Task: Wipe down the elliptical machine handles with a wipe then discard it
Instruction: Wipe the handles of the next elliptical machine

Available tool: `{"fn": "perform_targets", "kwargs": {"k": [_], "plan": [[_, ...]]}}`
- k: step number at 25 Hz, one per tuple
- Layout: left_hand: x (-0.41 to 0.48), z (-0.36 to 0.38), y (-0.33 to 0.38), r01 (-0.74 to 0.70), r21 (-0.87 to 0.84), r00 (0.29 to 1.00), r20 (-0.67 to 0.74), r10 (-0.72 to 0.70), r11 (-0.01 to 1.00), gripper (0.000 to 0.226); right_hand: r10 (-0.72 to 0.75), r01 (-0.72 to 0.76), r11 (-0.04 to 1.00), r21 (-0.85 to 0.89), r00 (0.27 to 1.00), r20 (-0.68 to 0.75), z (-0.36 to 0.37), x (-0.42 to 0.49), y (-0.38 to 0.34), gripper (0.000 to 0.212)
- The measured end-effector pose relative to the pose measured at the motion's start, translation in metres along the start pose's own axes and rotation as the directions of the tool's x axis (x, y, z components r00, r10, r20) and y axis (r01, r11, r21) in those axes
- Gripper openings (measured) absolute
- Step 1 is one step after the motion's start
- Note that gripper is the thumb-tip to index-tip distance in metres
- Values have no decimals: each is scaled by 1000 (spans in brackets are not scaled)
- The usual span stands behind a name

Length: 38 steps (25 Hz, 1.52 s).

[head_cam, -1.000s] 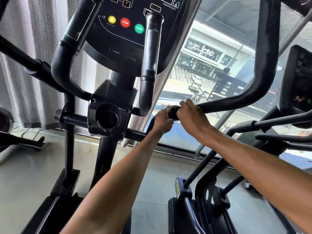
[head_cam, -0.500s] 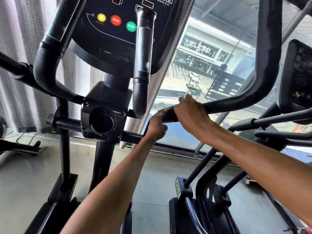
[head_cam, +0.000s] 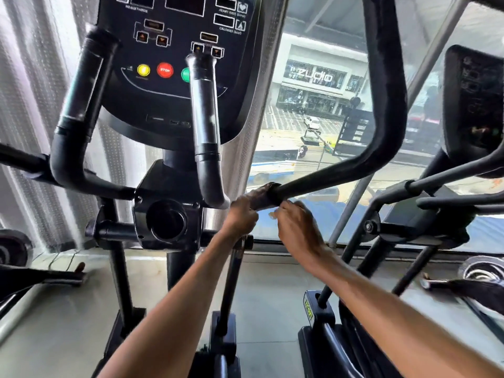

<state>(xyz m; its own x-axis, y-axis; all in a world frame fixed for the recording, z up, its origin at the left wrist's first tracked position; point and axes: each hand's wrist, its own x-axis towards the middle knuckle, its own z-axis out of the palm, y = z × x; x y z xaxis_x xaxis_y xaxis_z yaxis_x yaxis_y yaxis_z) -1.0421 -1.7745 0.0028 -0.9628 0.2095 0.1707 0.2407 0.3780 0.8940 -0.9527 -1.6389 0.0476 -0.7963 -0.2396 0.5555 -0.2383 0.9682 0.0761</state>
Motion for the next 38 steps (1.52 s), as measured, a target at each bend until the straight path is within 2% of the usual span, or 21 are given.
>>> {"fn": "perform_targets", "kwargs": {"k": [1, 2, 3, 4, 5, 6, 7, 8, 9, 10, 12, 15, 18, 20, 23, 27, 29, 31, 35, 36, 38], "plan": [[-2, -2, 10, -3, -15, 1000, 6, 3, 1000, 72, 120, -100, 983, 156, 985, -126, 4, -12, 8, 22], [-8, -6, 25, -3, -35, 1000, 6, 3, 999, 72, 304, -228, 917, 327, 930, -206, 9, -20, 13, 13], [-12, -7, 39, -17, -44, 1000, 12, 18, 999, 73, 505, -352, 789, 503, 839, -204, 18, -25, 19, 4], [-12, -6, 48, -37, -20, 999, 6, 37, 999, 73, 685, -475, 592, 651, 722, -96, 26, -24, 21, 8], [-12, -6, 56, -63, -3, 998, 2, 63, 998, 72, 800, -549, 364, 753, 598, 50, 39, -22, 25, 11], [-12, -6, 65, -87, 9, 996, -2, 87, 996, 72, 861, -543, 114, 832, 472, 190, 47, -16, 27, 10], [-11, -5, 70, -110, 33, 994, -13, 110, 993, 73, 865, -447, -127, 886, 387, 319, 55, -9, 29, 8], [-12, -5, 79, -127, 56, 992, -7, 127, 990, 73, 831, -313, -334, 889, 348, 434, 59, -1, 29, 10], [-14, -4, 87, -140, 80, 990, 8, 140, 987, 72, 789, -187, -476, 859, 339, 512, 63, 7, 28, 14], [-16, -2, 93, -152, 105, 988, 29, 149, 983, 71, 757, -112, -555, 824, 343, 557, 64, 15, 24, 15], [-11, 1, 100, -147, 150, 988, 64, 139, 978, 71, 718, -95, -602, 793, 371, 590, 62, 28, 12, 10], [-2, 5, 90, -120, 200, 990, 93, 103, 972, 75, 629, -128, -669, 732, 427, 650, 65, 37, 3, 17], [-4, 12, 94, -92, 248, 995, 59, 79, 964, 60, 543, -123, -756, 643, 430, 721, 70, 37, 7, 18], [-7, 15, 101, -105, 245, 994, 61, 93, 964, 55, 546, -111, -755, 646, 439, 713, 75, 35, 4, 22], [-12, 16, 114, -90, 262, 996, 35, 83, 961, 51, 549, -111, -771, 627, 385, 742, 70, 34, 6, 21], [-27, 20, 143, -19, 261, 999, -42, 31, 965, 46, 524, -31, -804, 593, 432, 734, 43, 27, 14, 15], [-36, 20, 152, 1, 284, 996, -89, 25, 959, 51, 554, -30, -782, 623, 424, 716, 22, 22, 15, 20], [-43, 14, 154, 45, 300, 988, -154, 2, 953, 54, 610, -6, -727, 687, 455, 649, -1, 13, 14, 23], [-58, 13, 169, 55, 217, 982, -189, -13, 975, 51, 724, -49, -478, 877, 543, 425, -27, -6, 17, 20], [-63, 16, 177, 59, 202, 980, -196, -19, 978, 54, 719, -109, -445, 889, 549, 427, -29, -7, 20, 20], [-72, 23, 191, 68, 170, 978, -204, -32, 983, 51, 690, -196, -460, 866, 536, 488, -37, -6, 27, 19]]}}
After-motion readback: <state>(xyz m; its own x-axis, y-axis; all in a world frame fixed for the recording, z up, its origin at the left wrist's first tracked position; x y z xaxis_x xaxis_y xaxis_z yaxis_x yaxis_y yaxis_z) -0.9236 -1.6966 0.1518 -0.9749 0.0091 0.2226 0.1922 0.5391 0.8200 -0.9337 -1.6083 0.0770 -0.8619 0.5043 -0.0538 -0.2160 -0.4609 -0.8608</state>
